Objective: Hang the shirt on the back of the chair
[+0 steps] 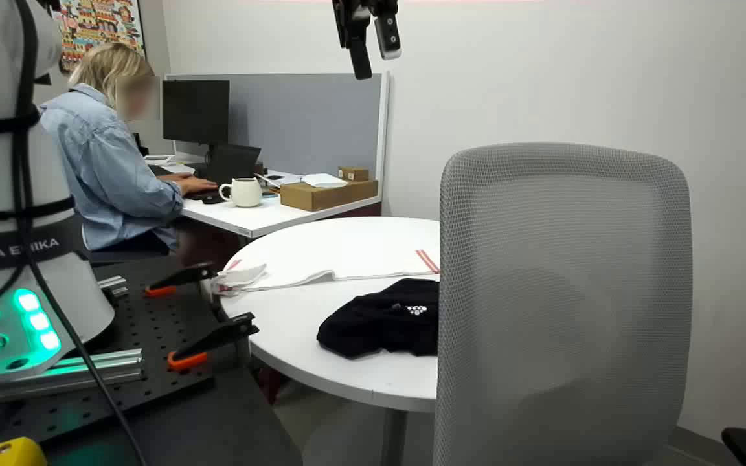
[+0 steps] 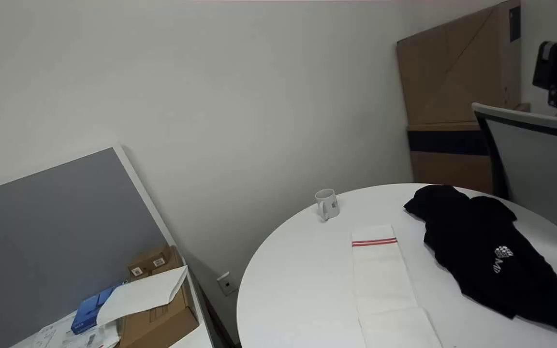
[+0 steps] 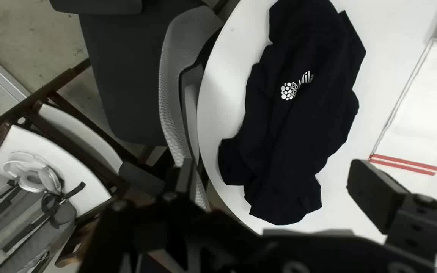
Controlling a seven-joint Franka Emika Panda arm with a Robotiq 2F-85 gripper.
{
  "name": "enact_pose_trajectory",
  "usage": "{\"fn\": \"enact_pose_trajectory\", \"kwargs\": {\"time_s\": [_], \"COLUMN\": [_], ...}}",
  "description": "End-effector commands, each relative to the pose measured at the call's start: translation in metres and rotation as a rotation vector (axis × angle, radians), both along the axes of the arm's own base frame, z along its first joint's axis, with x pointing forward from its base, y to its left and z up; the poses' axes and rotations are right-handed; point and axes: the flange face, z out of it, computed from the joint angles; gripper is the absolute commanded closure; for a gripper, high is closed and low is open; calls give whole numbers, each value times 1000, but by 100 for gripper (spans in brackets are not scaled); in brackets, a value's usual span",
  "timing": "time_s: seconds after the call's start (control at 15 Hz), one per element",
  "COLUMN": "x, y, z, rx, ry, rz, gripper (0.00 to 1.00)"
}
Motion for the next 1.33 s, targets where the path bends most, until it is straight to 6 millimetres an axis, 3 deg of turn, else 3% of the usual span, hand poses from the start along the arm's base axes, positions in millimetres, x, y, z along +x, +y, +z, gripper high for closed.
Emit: {"fn": "enact_pose_trajectory", "kwargs": {"time_s": [0.0,0.13,0.33,0.4,0.67,0.93,1.27], "x": [0,-1,-3,16,31,41,48], "y": [0,4,14,10,12,11,32], "z": [1,-17,-58,-55,-89,-143,-200], "rx": [0,17,17,24,37,76,64], "ry": [1,-22,-45,-51,-102,-37,39], "rz": [0,-14,-91,-118,-256,-357,-356], "gripper": [0,0,0,0,0,0,0]}}
